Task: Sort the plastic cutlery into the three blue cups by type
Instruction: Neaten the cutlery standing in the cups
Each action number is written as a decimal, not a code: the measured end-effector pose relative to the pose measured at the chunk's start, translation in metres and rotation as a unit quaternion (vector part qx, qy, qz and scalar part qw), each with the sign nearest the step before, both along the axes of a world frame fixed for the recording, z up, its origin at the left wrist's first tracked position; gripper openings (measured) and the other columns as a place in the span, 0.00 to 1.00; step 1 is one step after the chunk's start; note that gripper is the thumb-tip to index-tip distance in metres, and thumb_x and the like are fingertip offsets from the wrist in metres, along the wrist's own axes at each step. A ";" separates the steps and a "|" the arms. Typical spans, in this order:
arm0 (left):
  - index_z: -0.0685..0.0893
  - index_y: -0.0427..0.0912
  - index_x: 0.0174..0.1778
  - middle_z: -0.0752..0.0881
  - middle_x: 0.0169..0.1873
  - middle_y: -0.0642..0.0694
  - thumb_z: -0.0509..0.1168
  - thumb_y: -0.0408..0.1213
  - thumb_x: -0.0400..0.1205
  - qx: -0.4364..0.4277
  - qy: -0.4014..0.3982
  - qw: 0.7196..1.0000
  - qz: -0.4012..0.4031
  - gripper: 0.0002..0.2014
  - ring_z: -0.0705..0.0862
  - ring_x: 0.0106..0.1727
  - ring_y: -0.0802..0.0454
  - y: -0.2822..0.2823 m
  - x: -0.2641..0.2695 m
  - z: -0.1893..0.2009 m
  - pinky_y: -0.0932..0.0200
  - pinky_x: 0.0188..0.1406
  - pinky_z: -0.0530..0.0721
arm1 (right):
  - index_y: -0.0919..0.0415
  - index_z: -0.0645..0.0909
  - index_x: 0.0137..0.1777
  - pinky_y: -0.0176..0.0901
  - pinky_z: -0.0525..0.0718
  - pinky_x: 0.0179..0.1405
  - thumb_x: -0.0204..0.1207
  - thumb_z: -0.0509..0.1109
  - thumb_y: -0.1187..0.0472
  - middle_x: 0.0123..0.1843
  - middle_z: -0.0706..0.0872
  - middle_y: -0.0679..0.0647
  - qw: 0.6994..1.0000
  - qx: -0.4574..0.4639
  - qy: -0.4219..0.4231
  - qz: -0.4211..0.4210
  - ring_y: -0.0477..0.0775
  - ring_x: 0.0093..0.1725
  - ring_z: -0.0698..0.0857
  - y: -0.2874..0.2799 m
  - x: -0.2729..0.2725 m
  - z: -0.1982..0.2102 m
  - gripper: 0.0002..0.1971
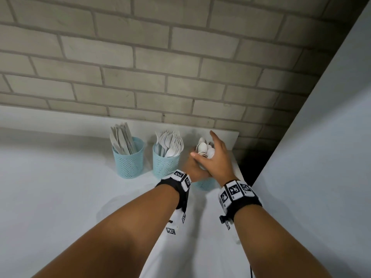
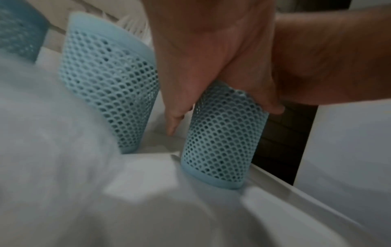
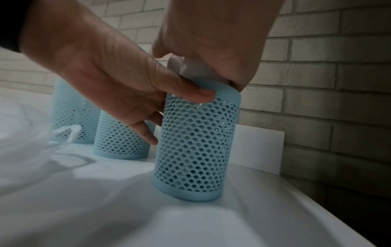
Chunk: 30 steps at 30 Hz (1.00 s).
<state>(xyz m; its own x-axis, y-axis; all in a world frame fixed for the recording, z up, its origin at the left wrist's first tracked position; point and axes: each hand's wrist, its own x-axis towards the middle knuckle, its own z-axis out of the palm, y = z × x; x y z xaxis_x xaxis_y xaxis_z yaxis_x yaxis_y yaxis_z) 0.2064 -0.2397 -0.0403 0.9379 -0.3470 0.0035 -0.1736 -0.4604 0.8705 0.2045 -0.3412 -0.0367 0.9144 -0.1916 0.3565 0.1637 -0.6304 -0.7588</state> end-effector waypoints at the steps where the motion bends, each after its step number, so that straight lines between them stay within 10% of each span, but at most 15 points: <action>1: 0.69 0.37 0.73 0.77 0.68 0.40 0.74 0.30 0.73 -0.002 0.001 1.000 0.004 0.33 0.75 0.71 0.46 0.000 0.002 -0.002 0.57 0.69 0.74 | 0.45 0.61 0.79 0.51 0.75 0.70 0.60 0.79 0.41 0.73 0.71 0.51 1.000 -0.016 0.002 0.003 0.51 0.71 0.74 0.001 0.003 0.000 0.48; 6: 0.75 0.41 0.62 0.85 0.53 0.47 0.82 0.35 0.59 -0.053 0.022 0.996 0.065 0.35 0.85 0.55 0.50 -0.003 0.011 -0.018 0.52 0.58 0.85 | 0.50 0.66 0.77 0.54 0.73 0.71 0.62 0.79 0.44 0.72 0.73 0.57 0.994 -0.082 0.071 -0.004 0.59 0.71 0.71 -0.008 0.022 0.012 0.43; 13: 0.76 0.39 0.65 0.83 0.57 0.42 0.76 0.45 0.63 -0.014 -0.017 0.998 0.058 0.34 0.83 0.59 0.46 -0.003 0.016 -0.019 0.49 0.61 0.81 | 0.56 0.80 0.57 0.46 0.77 0.51 0.67 0.74 0.47 0.57 0.82 0.56 0.977 -0.211 0.014 0.007 0.61 0.57 0.77 0.015 0.024 0.011 0.21; 18: 0.69 0.38 0.67 0.80 0.56 0.49 0.82 0.31 0.61 -0.103 0.004 0.992 0.073 0.40 0.80 0.57 0.52 0.000 0.025 -0.032 0.60 0.58 0.77 | 0.55 0.78 0.58 0.44 0.73 0.50 0.69 0.71 0.49 0.57 0.80 0.57 0.983 -0.166 0.050 -0.065 0.62 0.56 0.77 0.005 0.029 0.015 0.19; 22: 0.73 0.34 0.67 0.81 0.59 0.43 0.77 0.33 0.69 -0.039 -0.028 0.998 0.043 0.31 0.80 0.61 0.47 -0.001 0.030 -0.031 0.53 0.64 0.78 | 0.56 0.82 0.56 0.44 0.75 0.50 0.66 0.75 0.49 0.56 0.84 0.55 0.979 -0.200 -0.022 0.023 0.60 0.54 0.80 0.019 0.026 0.009 0.19; 30: 0.70 0.38 0.61 0.80 0.48 0.51 0.81 0.38 0.60 -0.097 -0.017 0.993 0.070 0.37 0.81 0.49 0.53 0.001 0.030 -0.030 0.65 0.45 0.79 | 0.61 0.82 0.49 0.43 0.74 0.44 0.65 0.75 0.52 0.48 0.86 0.56 0.981 -0.183 -0.040 -0.056 0.61 0.52 0.78 0.018 0.027 0.005 0.17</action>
